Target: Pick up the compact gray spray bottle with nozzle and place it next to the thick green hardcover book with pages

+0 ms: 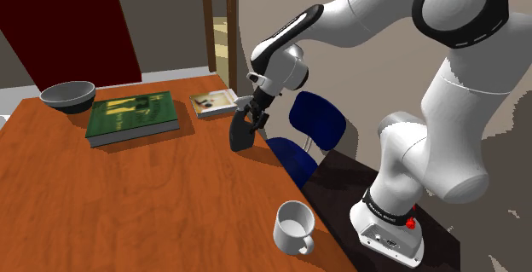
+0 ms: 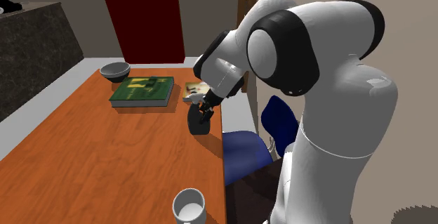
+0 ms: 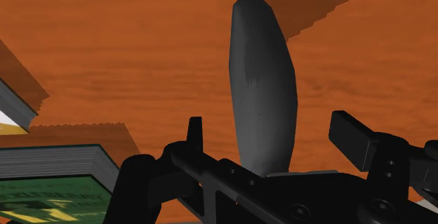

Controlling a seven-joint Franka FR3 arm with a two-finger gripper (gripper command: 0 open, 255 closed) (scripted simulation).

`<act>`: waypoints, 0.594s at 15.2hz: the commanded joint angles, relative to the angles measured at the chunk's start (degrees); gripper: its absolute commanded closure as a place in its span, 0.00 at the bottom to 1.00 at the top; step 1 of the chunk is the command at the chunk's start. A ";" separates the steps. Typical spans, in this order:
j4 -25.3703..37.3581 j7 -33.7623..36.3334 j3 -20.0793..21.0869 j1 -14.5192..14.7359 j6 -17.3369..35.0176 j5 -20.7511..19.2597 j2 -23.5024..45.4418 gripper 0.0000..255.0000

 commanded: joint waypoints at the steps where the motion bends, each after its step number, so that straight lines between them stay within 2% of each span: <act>1: 0.00 -0.04 0.01 0.00 0.00 0.06 0.03 0.00; 2: 0.00 -0.02 0.01 0.00 0.00 0.03 0.02 0.00; 3: 0.00 -0.02 0.01 0.00 0.00 0.03 0.02 1.00; 9: -0.01 -0.03 0.00 0.00 0.01 0.03 0.01 1.00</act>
